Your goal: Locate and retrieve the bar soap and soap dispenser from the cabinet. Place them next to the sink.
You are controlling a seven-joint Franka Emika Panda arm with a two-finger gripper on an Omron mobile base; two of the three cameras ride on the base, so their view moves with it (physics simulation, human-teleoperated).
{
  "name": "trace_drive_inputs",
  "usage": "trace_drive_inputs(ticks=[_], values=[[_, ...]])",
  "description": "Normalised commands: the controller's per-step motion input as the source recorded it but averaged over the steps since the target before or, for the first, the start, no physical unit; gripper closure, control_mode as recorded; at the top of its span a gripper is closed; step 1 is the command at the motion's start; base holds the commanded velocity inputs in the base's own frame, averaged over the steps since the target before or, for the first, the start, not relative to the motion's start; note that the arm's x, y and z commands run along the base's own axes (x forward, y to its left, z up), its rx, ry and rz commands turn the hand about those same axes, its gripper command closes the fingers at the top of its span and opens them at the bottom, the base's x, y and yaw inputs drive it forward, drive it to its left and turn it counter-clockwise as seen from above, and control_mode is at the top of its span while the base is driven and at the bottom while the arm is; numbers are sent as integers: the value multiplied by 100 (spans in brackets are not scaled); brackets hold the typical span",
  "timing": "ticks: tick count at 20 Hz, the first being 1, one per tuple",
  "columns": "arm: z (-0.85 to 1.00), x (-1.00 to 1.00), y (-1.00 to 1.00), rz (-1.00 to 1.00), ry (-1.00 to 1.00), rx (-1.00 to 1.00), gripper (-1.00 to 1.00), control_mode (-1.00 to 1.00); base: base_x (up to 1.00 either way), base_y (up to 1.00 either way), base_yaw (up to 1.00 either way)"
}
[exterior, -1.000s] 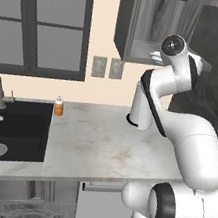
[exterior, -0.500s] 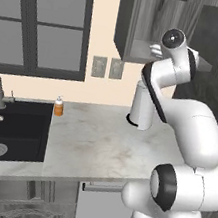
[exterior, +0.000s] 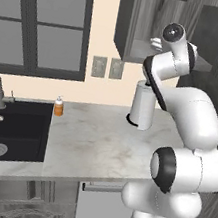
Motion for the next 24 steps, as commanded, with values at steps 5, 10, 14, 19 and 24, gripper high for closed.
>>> trace_drive_inputs(ticks=[5, 10, 14, 19, 24], values=[[3, 43, -2, 0, 0, 0, -100, -100, 0, 0, 0], [0, 57, -13, 0, 0, 0, -100, -100, 0, 0, 0], [0, 56, -15, 0, 0, 0, -100, -100, 0, 0, 0], [0, 48, -17, 0, 2, 0, -100, -100, 0, 0, 0], [0, 41, -8, 0, 8, -1, -100, -100, 0, 0, 0]])
